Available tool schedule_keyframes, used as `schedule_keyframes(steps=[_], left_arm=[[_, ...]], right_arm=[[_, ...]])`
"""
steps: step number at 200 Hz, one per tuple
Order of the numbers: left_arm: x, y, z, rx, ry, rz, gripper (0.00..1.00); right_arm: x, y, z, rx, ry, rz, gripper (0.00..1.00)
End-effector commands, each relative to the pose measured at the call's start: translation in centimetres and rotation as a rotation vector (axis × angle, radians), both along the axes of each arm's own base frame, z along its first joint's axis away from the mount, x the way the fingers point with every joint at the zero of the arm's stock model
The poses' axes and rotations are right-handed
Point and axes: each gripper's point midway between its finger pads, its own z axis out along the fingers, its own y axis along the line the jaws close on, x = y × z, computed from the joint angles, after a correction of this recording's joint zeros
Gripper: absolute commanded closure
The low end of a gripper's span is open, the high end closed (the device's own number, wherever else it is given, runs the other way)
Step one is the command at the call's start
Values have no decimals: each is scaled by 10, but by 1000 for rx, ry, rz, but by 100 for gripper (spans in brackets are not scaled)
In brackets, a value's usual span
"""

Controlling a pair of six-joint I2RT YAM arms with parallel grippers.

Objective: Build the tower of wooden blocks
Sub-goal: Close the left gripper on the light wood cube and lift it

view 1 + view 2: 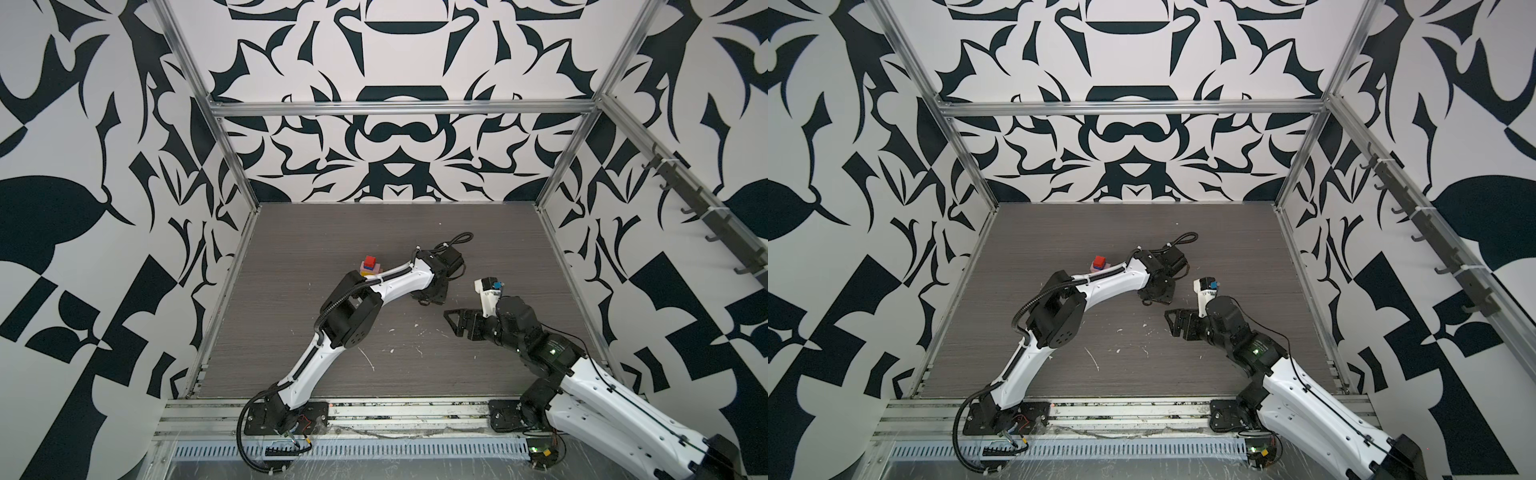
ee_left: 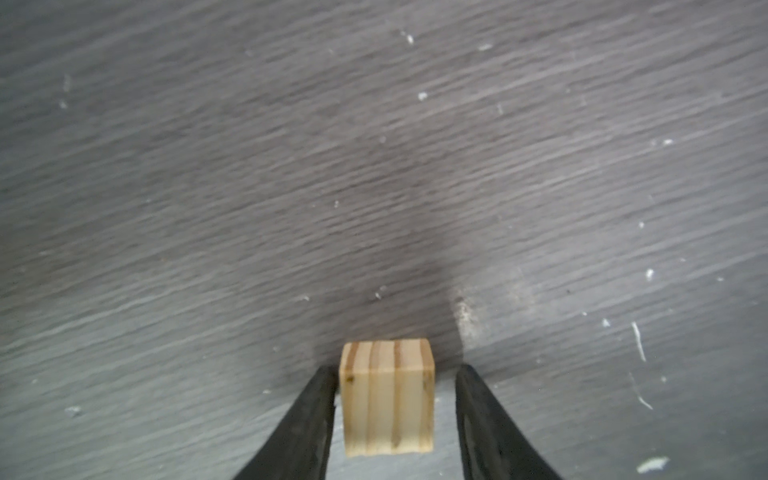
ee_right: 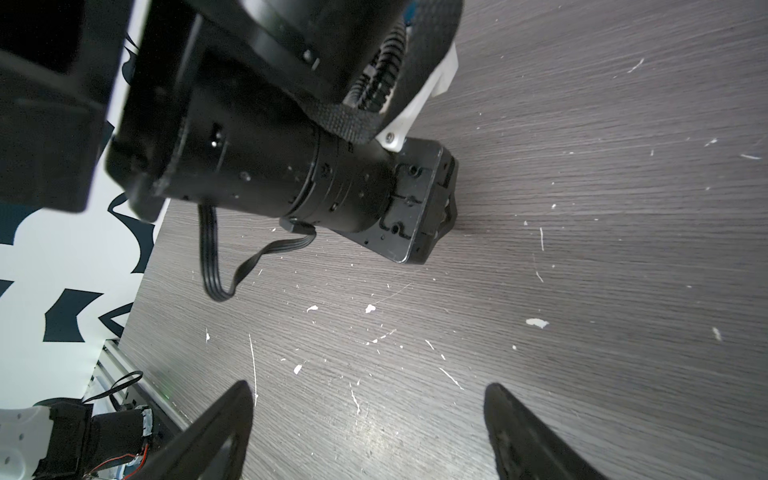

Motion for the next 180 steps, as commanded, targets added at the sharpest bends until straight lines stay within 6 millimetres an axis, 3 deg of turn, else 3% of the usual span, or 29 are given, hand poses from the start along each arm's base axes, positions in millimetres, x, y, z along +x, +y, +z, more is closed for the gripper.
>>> schedule_keyframes(steps=[1, 101, 138, 180], left_arm=[[-13, 7, -5, 36, 41, -16, 52], [-12, 15, -2, 68, 29, -7, 67], [-11, 17, 6, 69, 12, -14, 74], [-11, 19, 20, 68, -9, -29, 74]], right_arm=[[5, 6, 13, 28, -40, 8, 10], [6, 7, 12, 28, -39, 11, 9], [5, 7, 12, 30, -37, 10, 9], [5, 7, 13, 32, -40, 9, 9]])
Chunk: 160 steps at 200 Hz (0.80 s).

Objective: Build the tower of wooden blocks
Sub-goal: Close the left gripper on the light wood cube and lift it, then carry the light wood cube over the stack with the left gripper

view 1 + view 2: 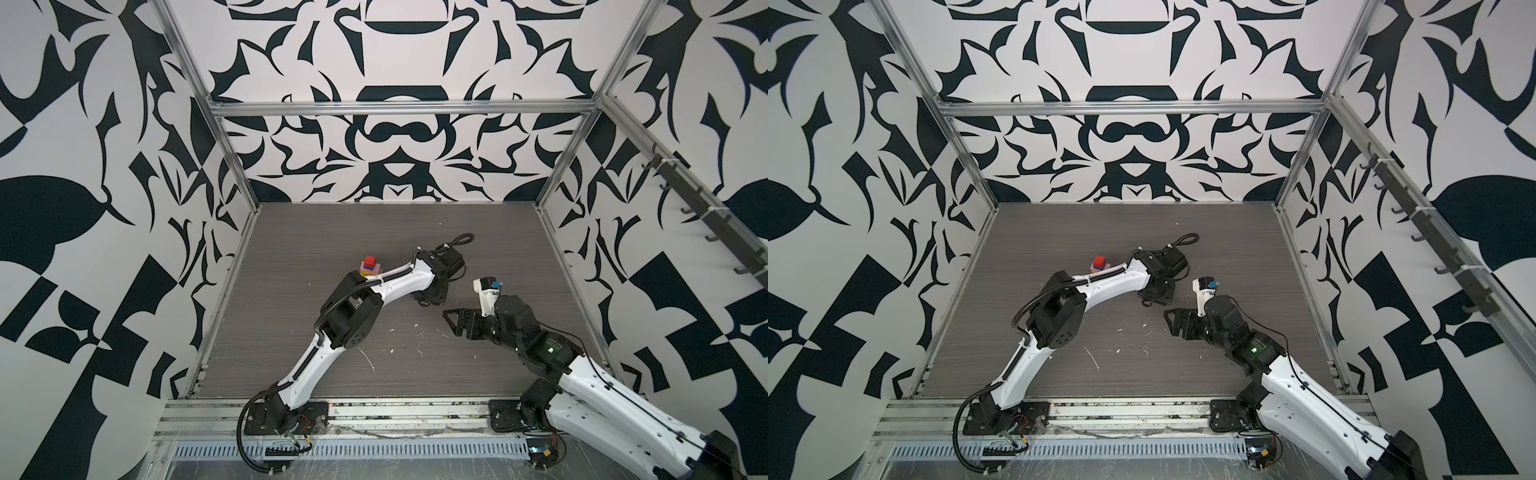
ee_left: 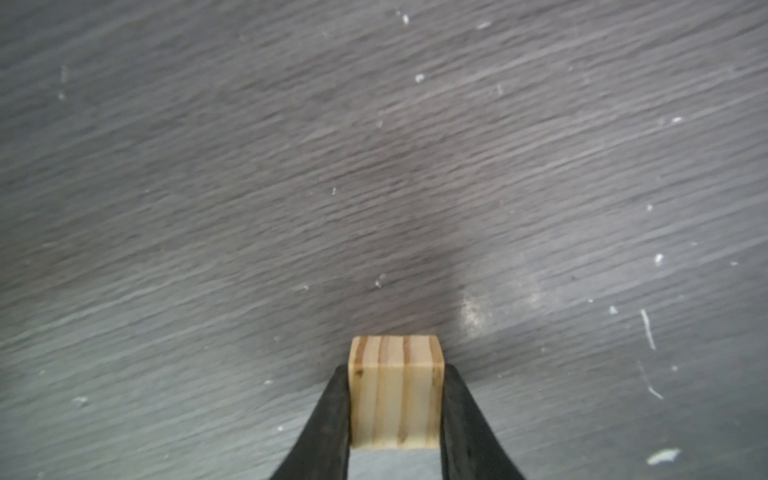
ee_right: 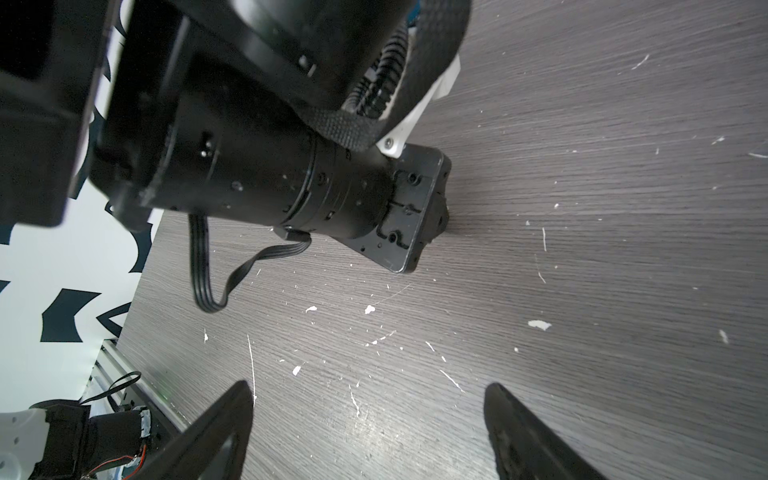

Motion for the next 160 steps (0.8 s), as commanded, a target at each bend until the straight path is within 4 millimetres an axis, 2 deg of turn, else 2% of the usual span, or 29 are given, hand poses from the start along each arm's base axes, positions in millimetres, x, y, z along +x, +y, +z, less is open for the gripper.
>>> schedule_keyframes(steps=[1, 61, 106, 160], left_arm=[[-8, 14, 20, 37, -4, -13, 74], [-5, 23, 45, 34, -37, -22, 74], [-4, 33, 56, 35, -47, -14, 74], [3, 58, 75, 43, -64, 5, 74]], right_arm=[[3, 5, 14, 34, -46, 6, 9], [3, 5, 15, 44, -46, 7, 9], [3, 6, 16, 49, -47, 9, 9], [3, 6, 19, 56, -58, 11, 9]])
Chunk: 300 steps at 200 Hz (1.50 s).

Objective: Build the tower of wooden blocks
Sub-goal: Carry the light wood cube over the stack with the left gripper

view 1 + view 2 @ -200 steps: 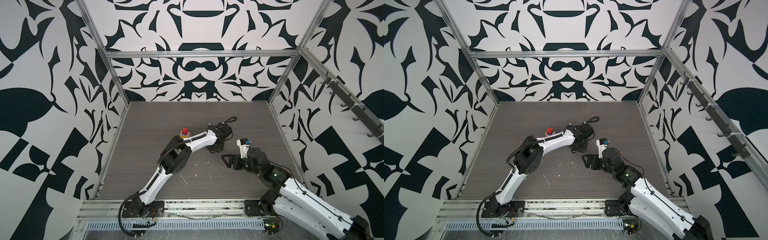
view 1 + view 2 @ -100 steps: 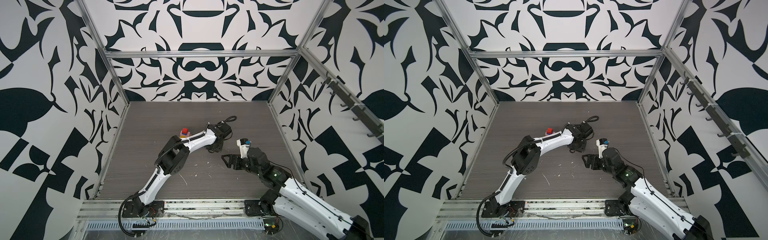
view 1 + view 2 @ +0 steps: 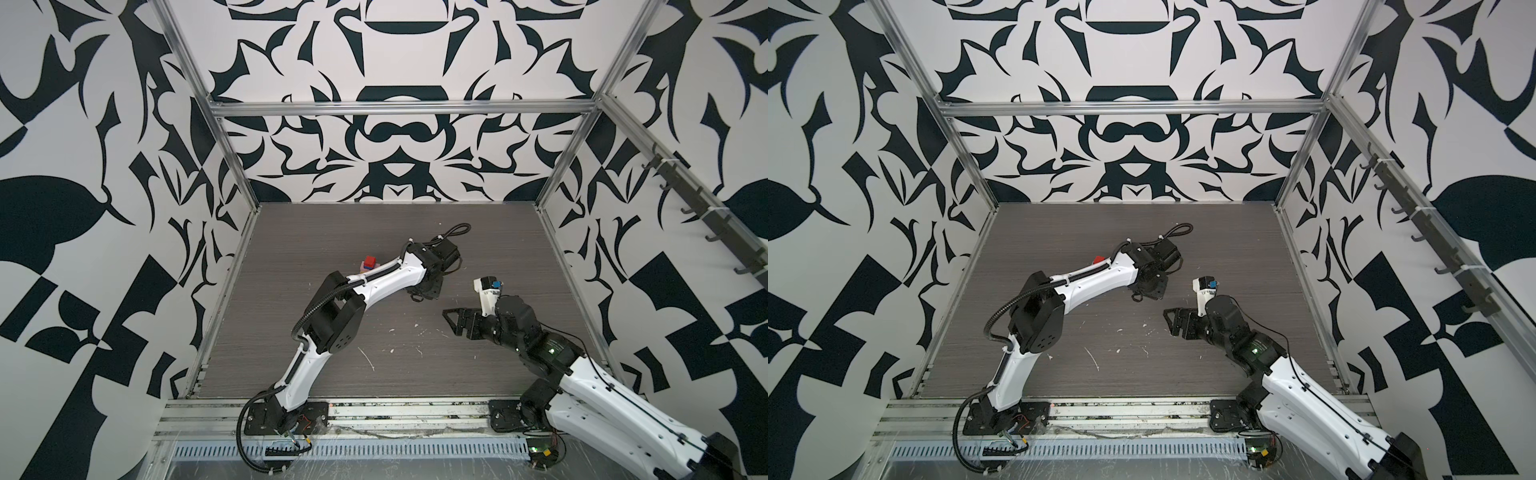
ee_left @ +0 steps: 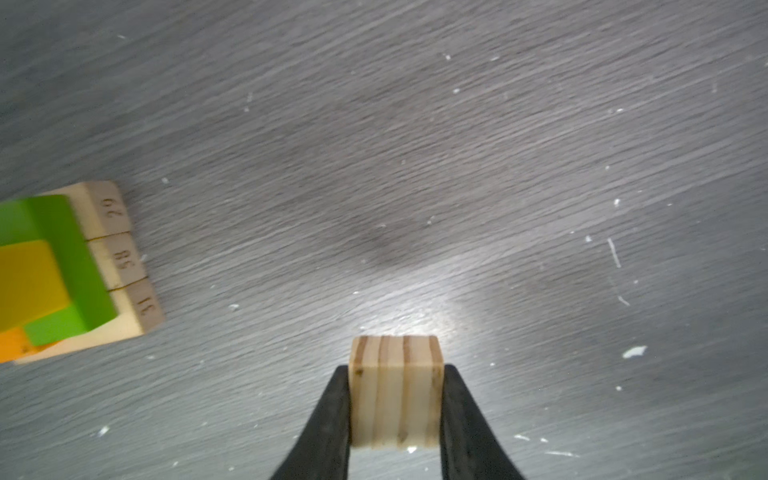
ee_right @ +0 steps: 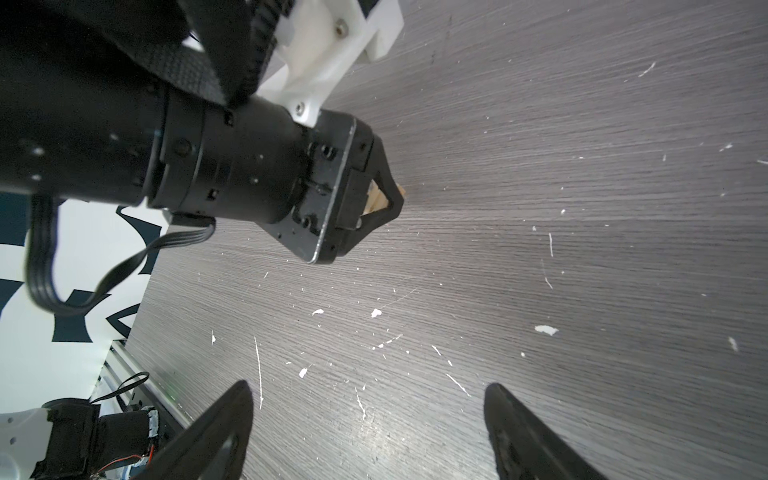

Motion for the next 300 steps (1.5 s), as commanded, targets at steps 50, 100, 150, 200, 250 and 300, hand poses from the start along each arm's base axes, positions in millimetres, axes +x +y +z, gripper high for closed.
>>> schedule_keyframes(steps=[50, 100, 150, 200, 250, 300], left_arm=[[10, 49, 41, 16, -28, 41, 73], [21, 71, 59, 10, -52, 60, 72], [33, 92, 75, 16, -69, 70, 71], [48, 111, 86, 5, -77, 87, 70], [57, 128, 87, 12, -69, 86, 70], [62, 143, 89, 27, -56, 82, 70]], right_arm=[[4, 6, 9, 35, -28, 7, 9], [5, 8, 12, 37, -32, 10, 9], [6, 10, 11, 34, -26, 18, 9], [8, 13, 15, 36, -29, 26, 10], [8, 12, 13, 31, -27, 27, 9], [6, 12, 12, 24, -24, 29, 9]])
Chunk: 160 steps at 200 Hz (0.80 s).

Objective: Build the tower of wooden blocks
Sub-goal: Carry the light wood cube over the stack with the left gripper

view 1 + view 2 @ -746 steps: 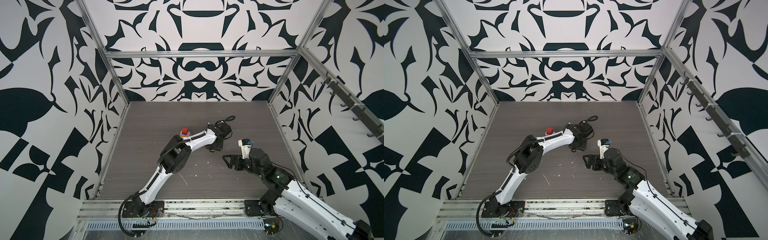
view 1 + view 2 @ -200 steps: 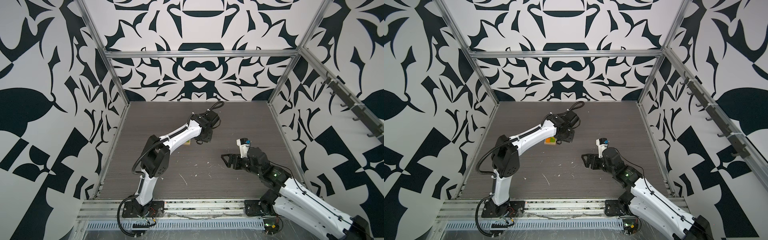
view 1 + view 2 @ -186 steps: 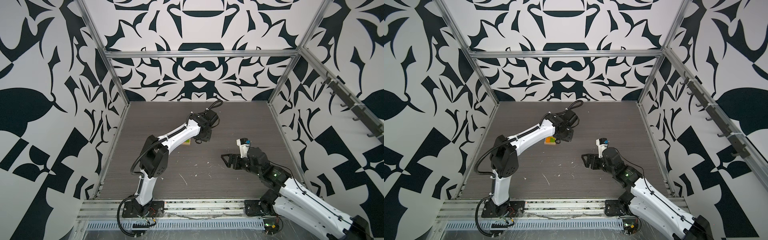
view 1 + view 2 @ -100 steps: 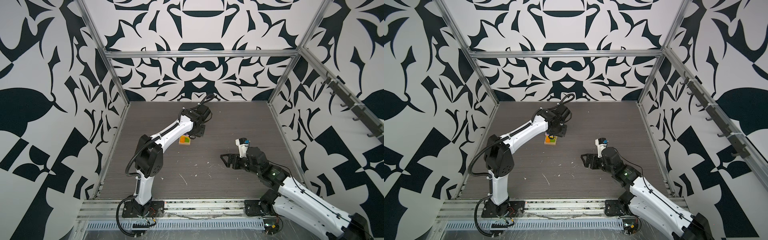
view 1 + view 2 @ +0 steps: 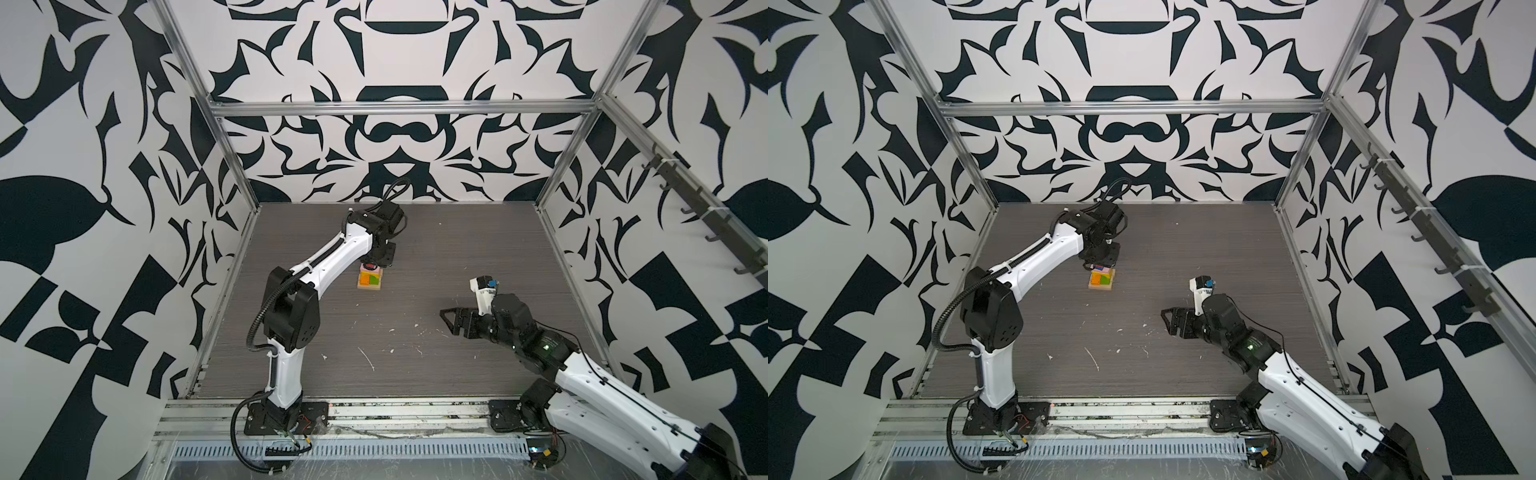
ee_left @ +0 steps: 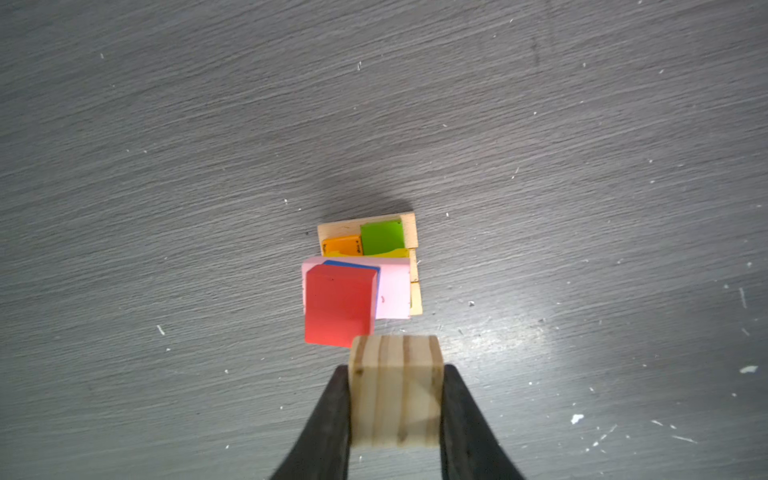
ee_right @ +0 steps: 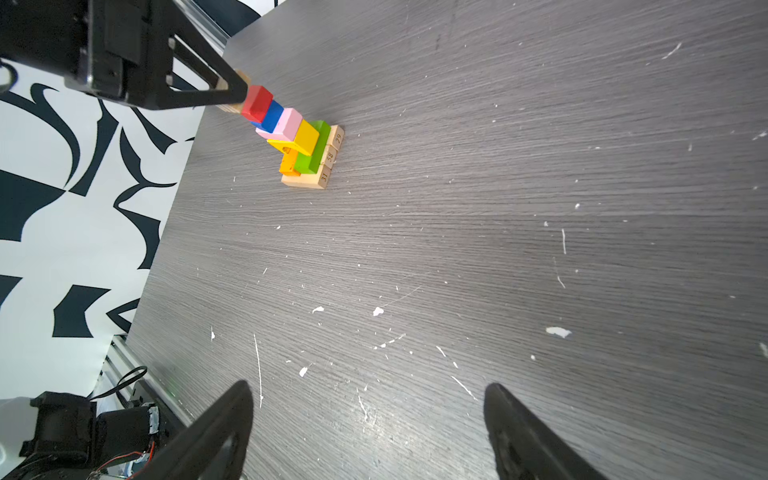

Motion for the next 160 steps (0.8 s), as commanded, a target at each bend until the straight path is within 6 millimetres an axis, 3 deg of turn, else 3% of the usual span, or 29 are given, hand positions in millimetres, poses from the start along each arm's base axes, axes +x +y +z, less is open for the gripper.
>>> schedule_keyframes(steps=[1, 61, 160], left_arm=[[-5, 11, 19, -3, 5, -17, 70], [2, 23, 19, -15, 30, -14, 69], [11, 25, 15, -25, 56, -24, 69]], right_arm=[[4, 5, 21, 30, -53, 14, 9], [3, 4, 21, 31, -51, 11, 9], [2, 2, 21, 28, -54, 7, 9]])
